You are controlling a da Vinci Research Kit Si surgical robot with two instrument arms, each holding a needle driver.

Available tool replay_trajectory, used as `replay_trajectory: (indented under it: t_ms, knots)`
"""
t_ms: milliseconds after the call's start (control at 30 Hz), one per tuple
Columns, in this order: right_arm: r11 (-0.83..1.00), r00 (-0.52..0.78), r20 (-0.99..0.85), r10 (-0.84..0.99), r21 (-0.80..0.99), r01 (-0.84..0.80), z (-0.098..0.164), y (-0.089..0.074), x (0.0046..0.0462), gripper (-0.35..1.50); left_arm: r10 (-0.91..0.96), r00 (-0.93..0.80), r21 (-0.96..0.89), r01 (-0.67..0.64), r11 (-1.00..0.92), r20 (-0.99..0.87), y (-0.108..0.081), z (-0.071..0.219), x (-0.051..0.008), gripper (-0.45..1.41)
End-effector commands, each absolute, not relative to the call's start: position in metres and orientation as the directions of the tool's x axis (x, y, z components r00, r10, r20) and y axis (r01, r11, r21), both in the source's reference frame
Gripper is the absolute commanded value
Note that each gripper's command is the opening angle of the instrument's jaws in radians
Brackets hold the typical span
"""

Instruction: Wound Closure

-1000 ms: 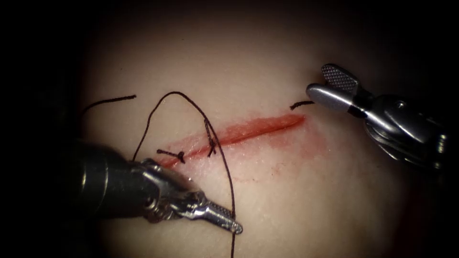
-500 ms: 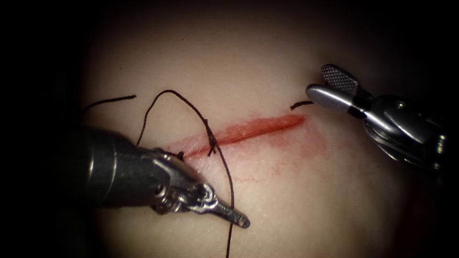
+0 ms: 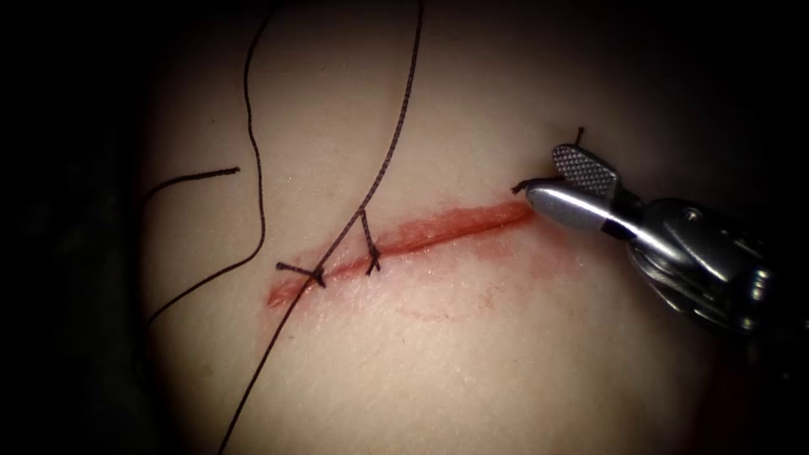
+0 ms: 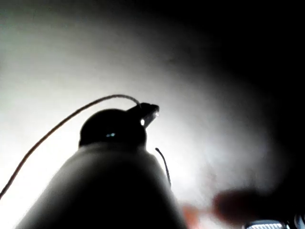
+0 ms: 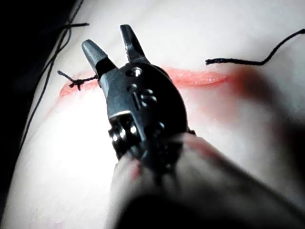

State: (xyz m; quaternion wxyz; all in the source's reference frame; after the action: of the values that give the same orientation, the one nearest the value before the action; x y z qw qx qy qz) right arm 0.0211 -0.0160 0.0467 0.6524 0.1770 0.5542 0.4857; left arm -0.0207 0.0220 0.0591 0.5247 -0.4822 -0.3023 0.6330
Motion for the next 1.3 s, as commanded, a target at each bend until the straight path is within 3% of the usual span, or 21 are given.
replay_trajectory:
  t_ms: [33,100,200,233,267,367,400,567,767,933,1167,1200,1300]
  knots:
    - [0.425,-0.054,-0.486,0.872,0.809,-0.406,0.047,-0.018,0.0225,0.32,0.946,0.022,-0.88,-0.375,-0.292,-0.323,0.022,0.06,-0.0207,-0.45]
    - [0.32,-0.051,-0.364,0.93,0.869,-0.378,0.048,-0.02,0.0234,0.66,0.928,0.044,-0.865,-0.381,-0.326,-0.369,0.023,0.06,-0.0197,-0.45]
    - [0.046,-0.104,-0.083,0.991,0.946,-0.32,0.048,-0.022,0.0254,0.42,0.914,0.068,-0.861,-0.37,-0.349,-0.399,0.022,0.06,-0.019,-0.45]
    - [-0.003,-0.115,-0.034,0.993,0.953,-0.304,0.048,-0.023,0.026,0.64,0.913,0.073,-0.866,-0.355,-0.352,-0.401,0.022,0.06,-0.019,-0.45]
    - [-0.007,-0.11,-0.027,0.994,0.957,-0.291,0.048,-0.023,0.0266,0.74,0.91,0.07,-0.864,-0.351,-0.361,-0.409,0.022,0.06,-0.0191,-0.45]
    - [0.01,-0.107,-0.038,0.994,0.97,-0.244,0.048,-0.024,0.0285,0.69,0.907,0.075,-0.859,-0.361,-0.363,-0.415,0.022,0.06,-0.0196,-0.45]
    - [0.023,-0.111,-0.049,0.993,0.974,-0.225,0.048,-0.025,0.0301,0.41,0.905,0.077,-0.858,-0.362,-0.365,-0.418,0.022,0.06,-0.0202,-0.45]
    - [0.064,-0.131,-0.099,0.986,0.966,-0.249,0.05,-0.026,0.0366,0.42,0.907,0.074,-0.861,-0.356,-0.364,-0.414,0.021,0.06,-0.0213,-0.45]
    - [0.064,-0.188,-0.122,0.975,0.956,-0.287,0.052,-0.025,0.0409,0.37,0.909,0.073,-0.863,-0.354,-0.361,-0.411,0.021,0.059,-0.0213,-0.45]
    - [0.07,-0.212,-0.141,0.967,0.949,-0.308,0.054,-0.025,0.0432,0.71,0.91,0.073,-0.864,-0.353,-0.36,-0.409,0.021,0.059,-0.0213,-0.45]
    - [0.085,-0.199,-0.157,0.967,0.941,-0.328,0.056,-0.026,0.0432,0.66,0.913,0.075,-0.868,-0.351,-0.352,-0.4,0.022,0.058,-0.0213,-0.45]
    - [0.09,-0.196,-0.161,0.967,0.94,-0.328,0.056,-0.026,0.0432,0.81,0.913,0.076,-0.868,-0.351,-0.352,-0.401,0.022,0.058,-0.0213,-0.45]
    - [0.08,-0.196,-0.149,0.969,0.943,-0.324,0.055,-0.026,0.043,0.96,0.913,0.076,-0.867,-0.352,-0.352,-0.401,0.022,0.059,-0.0213,-0.45]
